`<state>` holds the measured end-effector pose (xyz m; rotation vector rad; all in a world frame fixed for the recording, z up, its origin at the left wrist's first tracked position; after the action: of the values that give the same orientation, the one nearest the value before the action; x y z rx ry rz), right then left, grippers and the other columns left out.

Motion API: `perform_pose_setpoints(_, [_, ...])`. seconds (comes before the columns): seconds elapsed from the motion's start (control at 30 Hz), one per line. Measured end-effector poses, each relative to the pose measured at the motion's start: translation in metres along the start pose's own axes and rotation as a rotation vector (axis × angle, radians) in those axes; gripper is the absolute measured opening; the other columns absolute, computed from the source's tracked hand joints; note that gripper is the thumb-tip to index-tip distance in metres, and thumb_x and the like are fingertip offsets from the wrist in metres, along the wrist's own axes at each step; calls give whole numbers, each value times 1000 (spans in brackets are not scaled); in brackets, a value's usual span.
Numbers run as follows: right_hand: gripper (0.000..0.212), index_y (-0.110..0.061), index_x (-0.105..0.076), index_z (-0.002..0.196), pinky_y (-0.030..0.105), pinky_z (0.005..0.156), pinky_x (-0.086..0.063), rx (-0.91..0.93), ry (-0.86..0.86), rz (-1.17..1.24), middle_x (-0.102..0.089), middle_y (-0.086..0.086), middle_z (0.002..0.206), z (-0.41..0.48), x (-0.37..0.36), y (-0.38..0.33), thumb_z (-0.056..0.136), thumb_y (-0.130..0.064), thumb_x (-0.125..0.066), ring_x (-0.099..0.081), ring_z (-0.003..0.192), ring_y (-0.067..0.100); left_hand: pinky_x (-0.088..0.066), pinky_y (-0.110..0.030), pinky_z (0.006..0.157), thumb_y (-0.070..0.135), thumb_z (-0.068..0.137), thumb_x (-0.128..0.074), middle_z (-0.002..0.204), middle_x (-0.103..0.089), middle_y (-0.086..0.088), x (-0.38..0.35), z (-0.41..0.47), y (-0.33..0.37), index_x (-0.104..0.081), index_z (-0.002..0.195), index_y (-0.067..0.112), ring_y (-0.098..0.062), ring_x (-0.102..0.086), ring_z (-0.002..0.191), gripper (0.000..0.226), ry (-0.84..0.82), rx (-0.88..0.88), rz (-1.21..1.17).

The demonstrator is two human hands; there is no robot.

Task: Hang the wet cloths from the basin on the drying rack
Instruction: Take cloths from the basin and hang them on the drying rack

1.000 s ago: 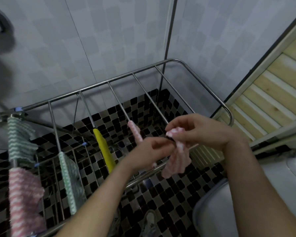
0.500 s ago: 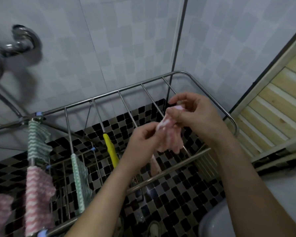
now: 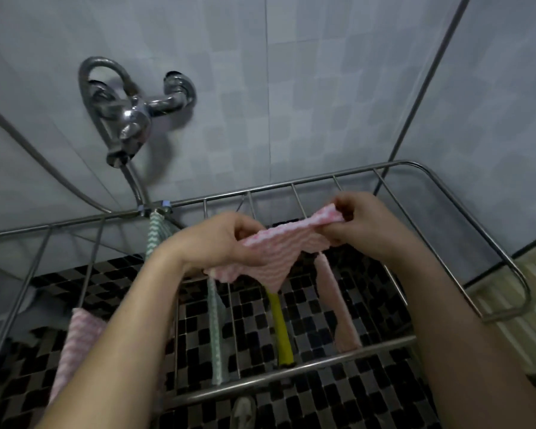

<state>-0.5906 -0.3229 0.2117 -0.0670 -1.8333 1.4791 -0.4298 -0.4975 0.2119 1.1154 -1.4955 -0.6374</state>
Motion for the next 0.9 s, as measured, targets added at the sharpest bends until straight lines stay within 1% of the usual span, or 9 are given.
perform_pose_setpoints(0.1, [15,-13,-66,83,37,62,-49,-92,-21,402,-65,9,78,15,-14,6,88,0,-59,-60,71,21,-53,-19,61,28,59,-87,76,-72,1,26,0,-34,-76,83,18,-9,-66,67,28,92,-76,-375])
perform_pose_setpoints(0.17, [21,-17,-65,81,33,59,-43,-132,-25,533,-62,5,74,26,-24,8,90,1,-58,-56,68,19,-55,-23,63,36,52,-90,78,-72,-3,33,4,-53,-76,85,15,-12,-67,68,41,220,-92,-738])
perform_pose_setpoints(0.27, [10,-13,-62,91,32,55,-49,-153,-42,523,-66,6,77,43,-44,0,93,-4,-57,-62,68,20,-57,-27,63,31,70,-78,81,-71,-3,38,12,-77,-70,91,13,-13,-67,68,29,408,-35,-985])
perform_pose_setpoints(0.4, [2,-15,-57,96,39,61,-58,-196,23,533,-69,10,97,61,-73,-12,96,-13,-56,-71,81,24,-52,-26,54,18,93,-59,71,-66,2,48,5,-87,-59,93,17,-12,-60,60,2,680,36,-700])
perform_pose_setpoints(0.53, [10,-15,-50,106,26,44,-51,-264,-31,615,-64,7,91,81,-106,-20,97,-10,-53,-66,62,14,-50,-28,56,17,94,-59,82,-61,-6,78,-6,-102,-55,90,27,-15,-58,65,12,820,33,-657])
perform_pose_setpoints(0.67, [18,-19,-44,110,44,58,-60,-422,-45,408,-58,9,90,112,-160,3,95,-10,-49,-58,69,21,-45,-31,63,17,96,-56,100,-57,-10,94,5,-151,-48,98,35,-22,-56,76,20,761,172,-285])
perform_pose_setpoints(0.73, [23,-16,-41,116,54,77,-58,-481,-15,229,-60,12,96,128,-187,19,94,-13,-46,-61,79,26,-38,-31,63,4,93,-50,86,-53,-5,93,19,-176,-48,86,35,-20,-49,72,31,673,219,-148])
perform_pose_setpoints(0.8, [27,-13,-41,120,48,87,-55,-528,21,133,-58,9,106,141,-205,29,94,-13,-44,-60,95,26,-33,-30,62,-5,87,-46,69,-49,2,91,31,-197,-50,71,27,-20,-46,68,36,637,289,-27])
perform_pose_setpoints(0.9, [33,-9,-44,124,39,87,-50,-574,54,116,-55,7,114,156,-217,40,91,-12,-47,-57,104,25,-38,-24,68,-9,83,-43,77,-64,5,93,41,-206,-58,63,26,-17,-59,80,43,671,351,89])
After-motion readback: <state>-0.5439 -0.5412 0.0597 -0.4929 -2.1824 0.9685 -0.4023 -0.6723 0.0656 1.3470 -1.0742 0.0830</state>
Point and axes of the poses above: each hand's wrist, its own z-axis towards the middle knuckle, its own x-axis out of the back of the hand, y = z × x, the point moved 1 cm from there along z, towards the middle knuckle
